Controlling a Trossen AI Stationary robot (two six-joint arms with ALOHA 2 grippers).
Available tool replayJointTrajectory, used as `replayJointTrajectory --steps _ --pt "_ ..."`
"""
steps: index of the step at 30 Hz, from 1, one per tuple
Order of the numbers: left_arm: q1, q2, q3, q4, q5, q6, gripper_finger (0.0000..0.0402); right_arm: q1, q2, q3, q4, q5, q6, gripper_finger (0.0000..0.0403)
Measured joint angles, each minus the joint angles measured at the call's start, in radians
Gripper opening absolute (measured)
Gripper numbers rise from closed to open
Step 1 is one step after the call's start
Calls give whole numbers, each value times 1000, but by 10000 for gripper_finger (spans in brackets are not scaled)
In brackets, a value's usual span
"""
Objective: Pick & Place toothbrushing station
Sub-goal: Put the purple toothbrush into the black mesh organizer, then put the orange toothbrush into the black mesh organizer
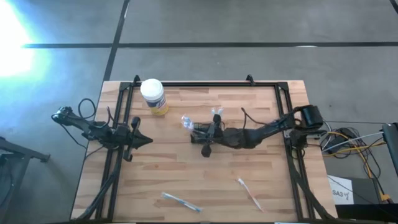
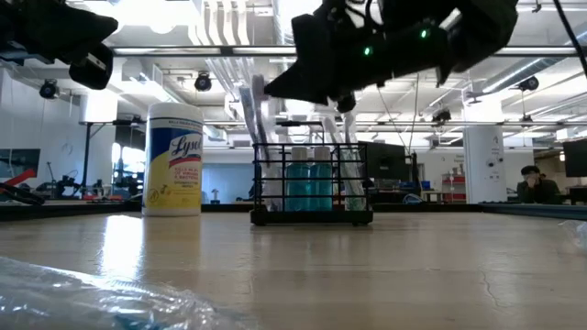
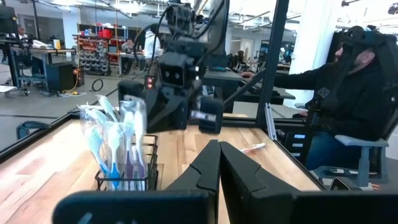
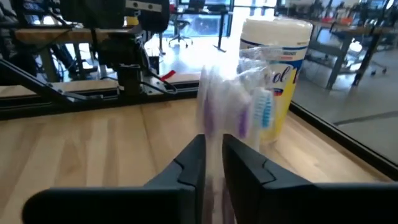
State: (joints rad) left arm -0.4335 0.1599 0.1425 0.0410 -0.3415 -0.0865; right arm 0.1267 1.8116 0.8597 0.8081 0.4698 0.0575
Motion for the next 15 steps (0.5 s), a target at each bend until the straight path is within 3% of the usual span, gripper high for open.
replayJointTrajectory --steps 8,15 --pt "0 0 0 -7 0 0 12 20 -137 0 -169 -3 32 82" --pt "0 0 0 -8 0 0 12 83 -274 0 -333 -7 46 85"
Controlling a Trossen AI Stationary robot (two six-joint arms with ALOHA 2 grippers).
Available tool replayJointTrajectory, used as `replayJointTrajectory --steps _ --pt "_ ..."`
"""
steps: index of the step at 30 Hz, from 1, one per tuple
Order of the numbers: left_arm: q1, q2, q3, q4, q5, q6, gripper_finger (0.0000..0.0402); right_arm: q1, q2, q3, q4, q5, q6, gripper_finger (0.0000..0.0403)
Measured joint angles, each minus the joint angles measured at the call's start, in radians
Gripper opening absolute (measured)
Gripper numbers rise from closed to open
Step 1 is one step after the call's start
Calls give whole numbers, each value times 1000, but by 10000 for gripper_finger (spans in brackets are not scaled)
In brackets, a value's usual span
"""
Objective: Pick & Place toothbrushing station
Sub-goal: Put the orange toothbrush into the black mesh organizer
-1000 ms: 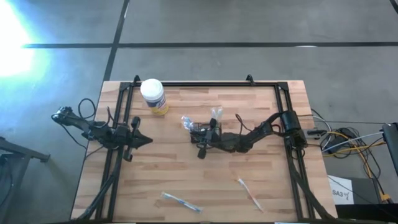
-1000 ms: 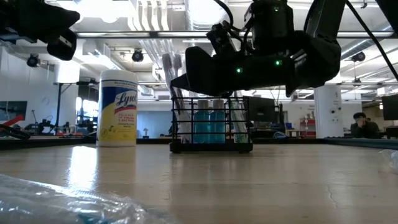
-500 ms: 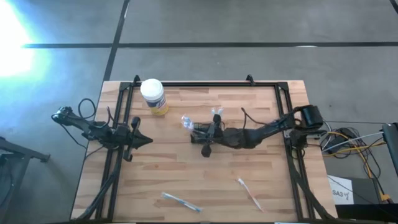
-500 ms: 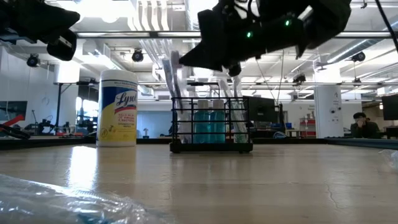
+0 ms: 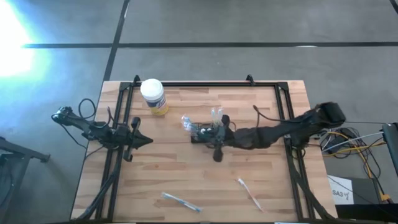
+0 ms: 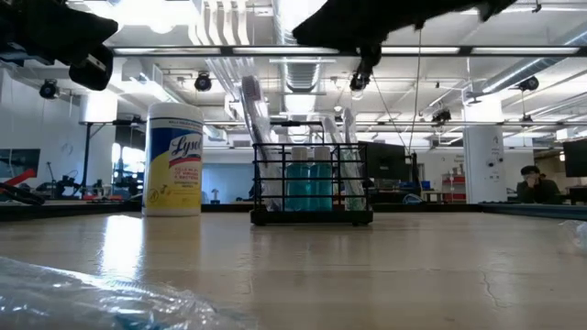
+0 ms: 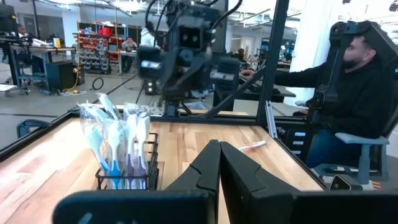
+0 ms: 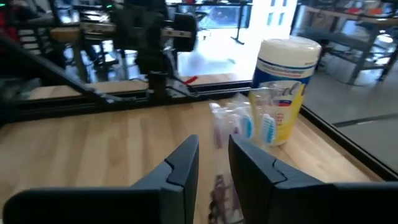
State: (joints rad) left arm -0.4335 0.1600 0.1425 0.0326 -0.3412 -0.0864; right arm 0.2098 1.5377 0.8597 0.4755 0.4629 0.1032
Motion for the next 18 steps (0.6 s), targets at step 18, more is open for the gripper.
replayJointTrajectory --steps 18 --pt "0 1 0 -11 0 0 12 320 -323 -15 -144 2 -64 52"
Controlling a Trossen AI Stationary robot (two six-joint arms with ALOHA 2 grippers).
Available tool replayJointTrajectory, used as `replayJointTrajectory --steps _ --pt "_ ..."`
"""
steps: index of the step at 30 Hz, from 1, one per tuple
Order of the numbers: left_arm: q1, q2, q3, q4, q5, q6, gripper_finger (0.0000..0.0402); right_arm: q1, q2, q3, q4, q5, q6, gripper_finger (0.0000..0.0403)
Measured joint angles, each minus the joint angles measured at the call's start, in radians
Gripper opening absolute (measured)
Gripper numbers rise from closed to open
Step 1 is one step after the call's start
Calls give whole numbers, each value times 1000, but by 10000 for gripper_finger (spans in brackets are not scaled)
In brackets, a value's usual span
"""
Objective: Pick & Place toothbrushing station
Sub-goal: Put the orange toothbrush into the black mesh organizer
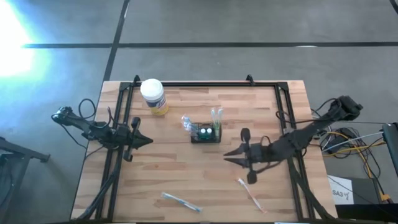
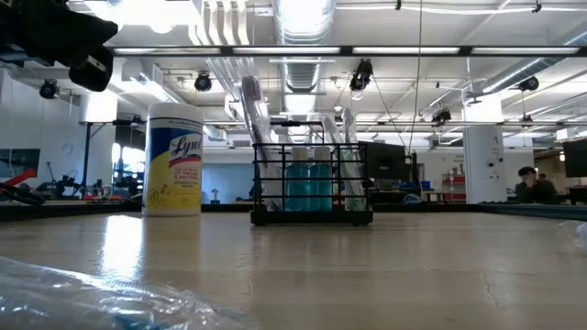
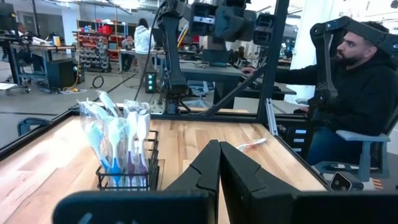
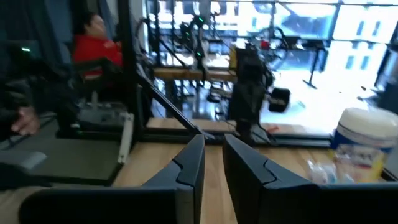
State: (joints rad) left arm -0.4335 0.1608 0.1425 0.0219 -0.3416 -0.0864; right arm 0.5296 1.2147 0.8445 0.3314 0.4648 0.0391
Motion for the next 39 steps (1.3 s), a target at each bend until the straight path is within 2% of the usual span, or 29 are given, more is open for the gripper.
replayJointTrajectory --steps 3,6,9,17,24,39 --pt "0 0 0 0 0 0 12 31 -12 -24 39 27 -13 51" --pt "0 0 0 7 0 0 12 55 -18 -85 146 89 -55 47" --pt "0 0 0 33 0 0 12 60 -17 -174 264 96 -70 40" --pt "0 0 0 36 11 -125 12 60 -15 -419 553 112 34 27" --pt "0 7 -10 50 -13 -121 12 60 -10 -507 569 126 149 26" --pt "0 8 -33 27 -44 -59 3 59 -2 -508 564 142 160 28"
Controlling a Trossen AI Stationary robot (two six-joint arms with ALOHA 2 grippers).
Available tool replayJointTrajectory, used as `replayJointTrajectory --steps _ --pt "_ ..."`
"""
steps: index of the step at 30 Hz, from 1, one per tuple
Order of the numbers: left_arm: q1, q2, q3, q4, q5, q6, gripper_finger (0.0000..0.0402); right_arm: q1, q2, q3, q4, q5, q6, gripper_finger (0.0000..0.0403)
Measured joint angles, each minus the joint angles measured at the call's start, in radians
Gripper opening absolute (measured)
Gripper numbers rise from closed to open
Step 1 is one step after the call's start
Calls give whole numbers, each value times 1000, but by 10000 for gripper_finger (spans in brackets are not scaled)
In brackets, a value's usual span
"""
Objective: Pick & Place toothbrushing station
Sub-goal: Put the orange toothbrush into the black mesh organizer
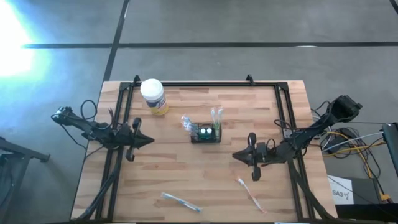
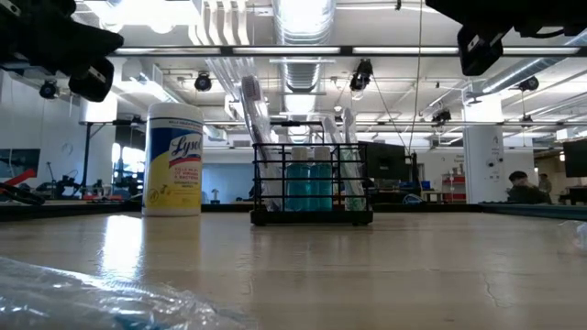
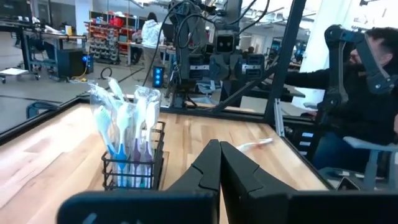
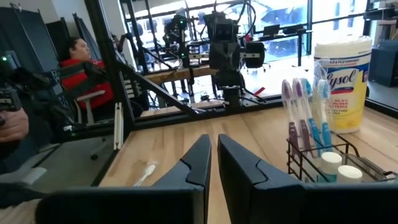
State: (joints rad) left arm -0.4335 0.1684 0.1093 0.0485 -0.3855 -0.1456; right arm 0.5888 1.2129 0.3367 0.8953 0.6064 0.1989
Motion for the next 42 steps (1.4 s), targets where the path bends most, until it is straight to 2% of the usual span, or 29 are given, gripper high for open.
replayJointTrajectory --steps 7,11,19,24,29,34,37,42 --pt "0 -31 1 -6 -13 37 2 2 -4 0 3 30 -36 28" --pt "0 -65 3 -29 -12 45 1 2 -65 -11 -16 18 -66 28" --pt "0 -103 3 -128 19 62 1 2 -339 -16 -380 16 -27 28" --pt "0 -103 2 -154 93 60 4 2 -489 -16 -539 14 10 28" --pt "0 -103 2 -162 181 50 2 3 -582 -16 -675 13 79 28" --pt "0 -105 1 -162 176 43 5 2 -579 -17 -699 -40 42 28" --pt "0 -114 1 -162 163 59 5 -18 -548 -17 -648 -80 37 28" --pt "0 -131 20 -162 77 114 6 -106 -462 -17 -529 -196 21 28"
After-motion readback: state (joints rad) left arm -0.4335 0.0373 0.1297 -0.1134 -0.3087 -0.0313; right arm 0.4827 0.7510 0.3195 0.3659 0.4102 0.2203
